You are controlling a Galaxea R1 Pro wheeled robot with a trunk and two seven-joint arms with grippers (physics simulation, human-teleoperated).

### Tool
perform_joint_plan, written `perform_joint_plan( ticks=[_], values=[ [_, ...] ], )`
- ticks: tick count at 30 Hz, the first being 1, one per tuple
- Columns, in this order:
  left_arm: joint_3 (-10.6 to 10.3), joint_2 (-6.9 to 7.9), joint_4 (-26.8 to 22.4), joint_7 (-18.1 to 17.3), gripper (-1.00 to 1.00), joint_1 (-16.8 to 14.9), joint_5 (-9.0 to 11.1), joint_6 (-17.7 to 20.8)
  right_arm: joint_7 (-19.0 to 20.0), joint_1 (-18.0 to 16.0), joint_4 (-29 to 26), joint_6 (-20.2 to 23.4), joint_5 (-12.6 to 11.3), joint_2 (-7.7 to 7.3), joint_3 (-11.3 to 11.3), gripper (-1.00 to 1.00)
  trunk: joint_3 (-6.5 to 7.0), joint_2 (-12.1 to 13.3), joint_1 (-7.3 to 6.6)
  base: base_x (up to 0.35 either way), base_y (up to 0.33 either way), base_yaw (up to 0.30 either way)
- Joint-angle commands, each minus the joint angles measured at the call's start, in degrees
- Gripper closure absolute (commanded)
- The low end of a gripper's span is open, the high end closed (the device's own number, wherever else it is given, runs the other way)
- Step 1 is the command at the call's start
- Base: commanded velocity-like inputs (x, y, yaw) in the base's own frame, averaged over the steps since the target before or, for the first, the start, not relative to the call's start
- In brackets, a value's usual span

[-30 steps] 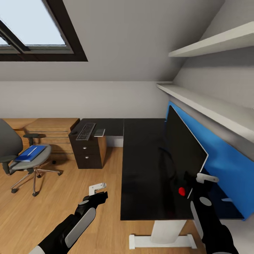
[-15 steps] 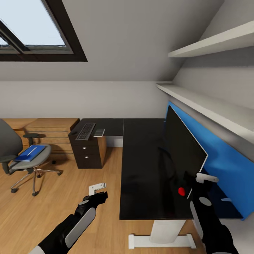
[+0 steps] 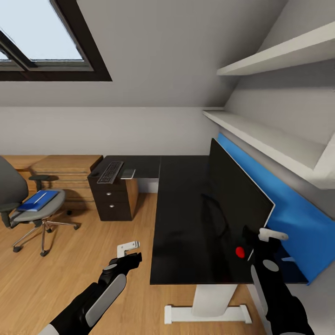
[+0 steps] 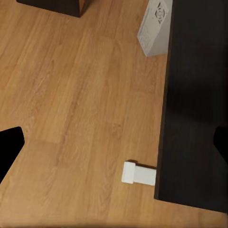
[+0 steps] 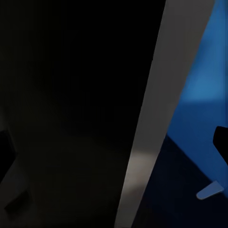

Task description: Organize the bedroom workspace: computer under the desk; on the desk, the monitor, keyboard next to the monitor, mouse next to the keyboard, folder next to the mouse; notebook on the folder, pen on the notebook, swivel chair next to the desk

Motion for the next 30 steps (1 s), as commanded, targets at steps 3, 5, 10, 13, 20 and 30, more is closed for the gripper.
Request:
perform_joint_plan(
  ticks=[3, 5, 10, 13, 20, 30],
  values=[
    [-0.18, 0.06, -0.10, 0.44, -1.00, -0.09, 0.33, 0.12, -0.08, -0.02, -0.10, 0.50, 0.61, 0.03, -0.05, -1.00, -0.13, -0.13, 0.04, -0.023, -0.008, 0.000],
    [-0.18, 0.06, -0.10, 0.44, -1.00, -0.09, 0.36, 0.12, -0.09, -0.03, -0.10, 0.50, 0.61, 0.03, -0.05, -1.00, -0.13, -0.13, 0.04, -0.087, -0.003, 0.000],
    [-0.18, 0.05, -0.10, 0.42, -1.00, -0.08, 0.38, 0.12, -0.08, -0.02, -0.10, 0.50, 0.61, 0.03, -0.05, -1.00, -0.13, -0.13, 0.04, -0.141, -0.001, 0.000],
    [-0.18, 0.04, -0.10, 0.39, -1.00, -0.11, 0.39, 0.12, -0.08, -0.03, -0.10, 0.50, 0.61, 0.03, -0.05, -1.00, -0.13, -0.13, 0.04, -0.179, -0.022, 0.000],
    [-0.14, 0.06, -0.10, 0.36, -1.00, -0.10, 0.60, 0.12, -0.08, -0.02, -0.10, 0.50, 0.61, -0.01, -0.05, -1.00, -0.13, -0.13, 0.04, -0.064, -0.017, 0.000],
    [-0.16, 0.06, -0.10, 0.36, -1.00, -0.08, 0.65, 0.12, -0.07, -0.02, -0.10, 0.50, 0.61, 0.03, 0.09, -1.00, -0.13, -0.13, 0.04, -0.139, -0.001, 0.000]
  ],
)
